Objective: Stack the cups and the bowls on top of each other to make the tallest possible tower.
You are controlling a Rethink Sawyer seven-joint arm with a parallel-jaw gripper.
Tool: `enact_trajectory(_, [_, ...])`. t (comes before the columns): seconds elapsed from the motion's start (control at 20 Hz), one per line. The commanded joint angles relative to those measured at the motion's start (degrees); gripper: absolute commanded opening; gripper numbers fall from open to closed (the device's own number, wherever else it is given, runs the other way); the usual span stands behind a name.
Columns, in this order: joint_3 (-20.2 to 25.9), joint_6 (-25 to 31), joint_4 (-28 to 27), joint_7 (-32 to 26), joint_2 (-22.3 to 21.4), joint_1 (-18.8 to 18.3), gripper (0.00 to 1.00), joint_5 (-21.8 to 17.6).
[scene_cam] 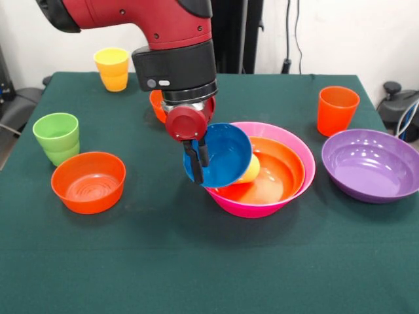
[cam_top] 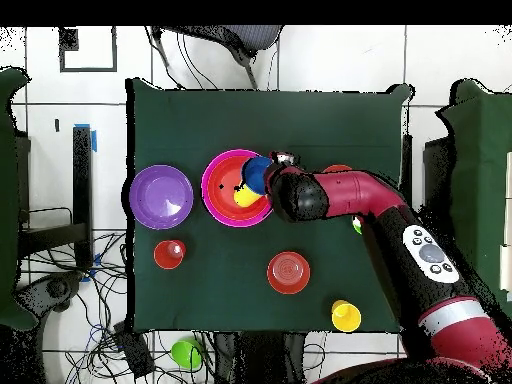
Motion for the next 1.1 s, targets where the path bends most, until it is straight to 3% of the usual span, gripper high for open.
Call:
enact_trajectory(0.05, [-3.8, 10.5, 0.8, 7.0, 1.4, 1.8, 1.00, 1.8])
enact_trajectory(0.65, [-3.6, 11.8, 1.9, 6.6, 1.5, 1.5, 1.00, 2.7])
enact_trajectory(1.1, [-5.7, 13.7, 1.0, 8.1, 4.2, 2.9, 1.00, 3.1])
